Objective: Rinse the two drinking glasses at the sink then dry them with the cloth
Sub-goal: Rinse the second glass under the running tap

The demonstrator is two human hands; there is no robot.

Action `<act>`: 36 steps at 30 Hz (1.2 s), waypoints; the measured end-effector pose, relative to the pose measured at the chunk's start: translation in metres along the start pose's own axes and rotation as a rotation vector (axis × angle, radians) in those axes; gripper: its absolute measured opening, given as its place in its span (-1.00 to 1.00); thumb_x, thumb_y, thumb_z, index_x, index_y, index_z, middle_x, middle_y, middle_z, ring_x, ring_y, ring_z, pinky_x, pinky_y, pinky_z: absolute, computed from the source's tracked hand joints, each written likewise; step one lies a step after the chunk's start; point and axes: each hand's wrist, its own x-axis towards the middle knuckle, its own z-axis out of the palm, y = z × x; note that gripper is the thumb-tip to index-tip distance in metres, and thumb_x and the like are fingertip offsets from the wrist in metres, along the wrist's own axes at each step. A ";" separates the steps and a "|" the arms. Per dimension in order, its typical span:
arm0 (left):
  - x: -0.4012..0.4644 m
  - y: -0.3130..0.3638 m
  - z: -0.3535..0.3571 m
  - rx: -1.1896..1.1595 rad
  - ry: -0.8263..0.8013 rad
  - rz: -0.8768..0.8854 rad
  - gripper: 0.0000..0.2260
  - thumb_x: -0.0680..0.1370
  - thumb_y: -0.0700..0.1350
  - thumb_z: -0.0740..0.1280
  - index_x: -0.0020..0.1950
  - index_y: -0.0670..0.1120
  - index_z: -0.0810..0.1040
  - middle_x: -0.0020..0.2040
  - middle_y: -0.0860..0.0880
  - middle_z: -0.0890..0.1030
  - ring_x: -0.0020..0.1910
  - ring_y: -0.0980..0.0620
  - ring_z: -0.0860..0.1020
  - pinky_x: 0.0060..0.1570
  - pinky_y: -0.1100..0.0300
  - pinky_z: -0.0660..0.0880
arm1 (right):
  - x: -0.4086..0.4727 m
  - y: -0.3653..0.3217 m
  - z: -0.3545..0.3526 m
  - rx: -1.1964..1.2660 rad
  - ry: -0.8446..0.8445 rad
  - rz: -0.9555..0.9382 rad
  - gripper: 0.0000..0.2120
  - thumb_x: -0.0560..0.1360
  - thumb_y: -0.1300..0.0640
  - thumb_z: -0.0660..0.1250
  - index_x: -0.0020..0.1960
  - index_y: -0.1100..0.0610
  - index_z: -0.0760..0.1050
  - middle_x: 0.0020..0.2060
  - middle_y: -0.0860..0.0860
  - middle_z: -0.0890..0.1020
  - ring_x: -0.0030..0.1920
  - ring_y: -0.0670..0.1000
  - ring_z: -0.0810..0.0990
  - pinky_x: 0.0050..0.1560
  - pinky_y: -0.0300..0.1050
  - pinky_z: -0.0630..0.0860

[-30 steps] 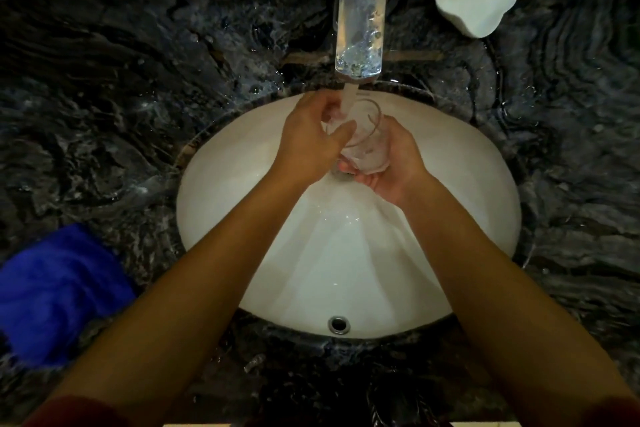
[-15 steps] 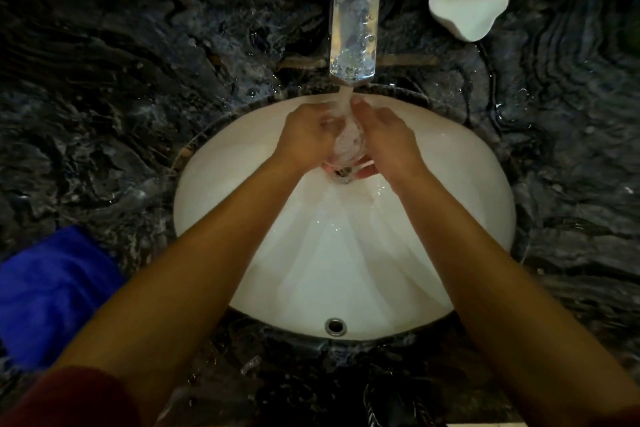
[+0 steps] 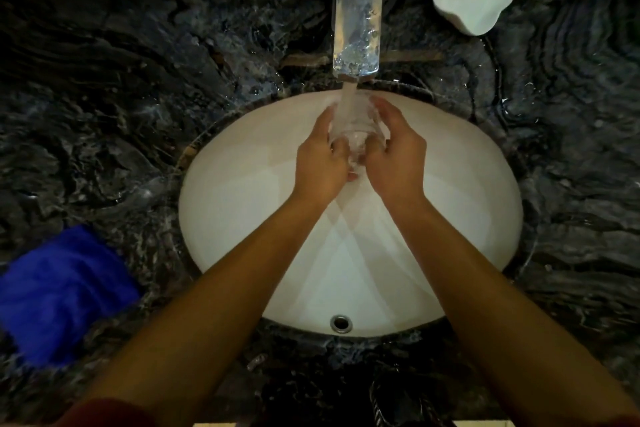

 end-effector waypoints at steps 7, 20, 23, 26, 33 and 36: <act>-0.002 0.001 -0.004 0.233 -0.049 0.108 -0.44 0.64 -0.16 0.27 0.62 0.00 0.17 0.29 -0.07 0.59 0.11 -0.03 0.60 0.12 0.08 0.54 | 0.016 -0.008 -0.001 -0.030 0.025 0.123 -0.73 0.50 0.22 0.36 0.16 0.10 0.69 -0.10 0.02 0.76 -0.26 -0.12 0.72 -0.16 -0.19 0.65; 0.010 0.000 -0.017 -0.609 -0.080 -0.365 -0.76 0.68 0.00 0.28 0.06 -0.15 0.62 -0.12 -0.12 0.73 -0.17 -0.09 0.71 -0.16 0.07 0.64 | 0.017 -0.005 0.007 -0.017 -0.324 0.512 -0.85 0.50 0.11 0.48 -0.04 0.16 0.57 -0.25 0.11 0.67 -0.50 -0.04 0.50 -0.61 -0.26 0.30; 0.016 -0.001 -0.019 -0.586 -0.013 -0.335 -0.80 0.69 -0.03 0.25 0.06 -0.10 0.61 -0.02 -0.15 0.72 -0.08 -0.14 0.72 0.00 -0.07 0.66 | 0.010 -0.004 0.007 0.174 -0.116 0.511 -0.86 0.53 0.06 0.42 -0.08 0.05 0.46 -0.10 0.12 0.69 -0.31 0.04 0.61 -0.46 -0.13 0.47; 0.017 -0.001 -0.024 -0.688 -0.006 -0.419 -0.73 0.71 0.00 0.20 0.20 -0.14 0.59 0.09 -0.20 0.71 -0.04 -0.18 0.72 0.01 -0.12 0.67 | -0.007 -0.012 -0.005 0.123 -0.015 0.202 -0.88 0.58 0.11 0.27 0.00 0.03 0.59 -0.02 0.00 0.70 -0.06 -0.02 0.66 -0.06 -0.08 0.60; 0.013 -0.002 -0.026 -0.437 -0.016 -0.257 -0.75 0.67 0.00 0.30 0.07 -0.17 0.62 -0.06 -0.14 0.73 -0.06 -0.10 0.72 0.06 -0.06 0.66 | -0.007 -0.038 -0.004 0.448 -0.556 0.258 -0.80 0.55 0.29 0.33 0.06 0.11 0.69 -0.04 0.00 0.75 0.02 -0.06 0.72 0.09 -0.22 0.56; 0.020 0.002 -0.036 -0.382 -0.009 -0.159 -0.80 0.65 -0.10 0.30 -0.14 -0.10 0.60 -0.22 -0.08 0.68 -0.18 -0.08 0.66 -0.02 -0.03 0.60 | 0.006 -0.039 -0.005 0.483 -0.658 0.265 -0.80 0.56 0.33 0.34 0.12 0.22 0.67 0.00 0.11 0.74 0.03 0.00 0.71 0.12 -0.17 0.61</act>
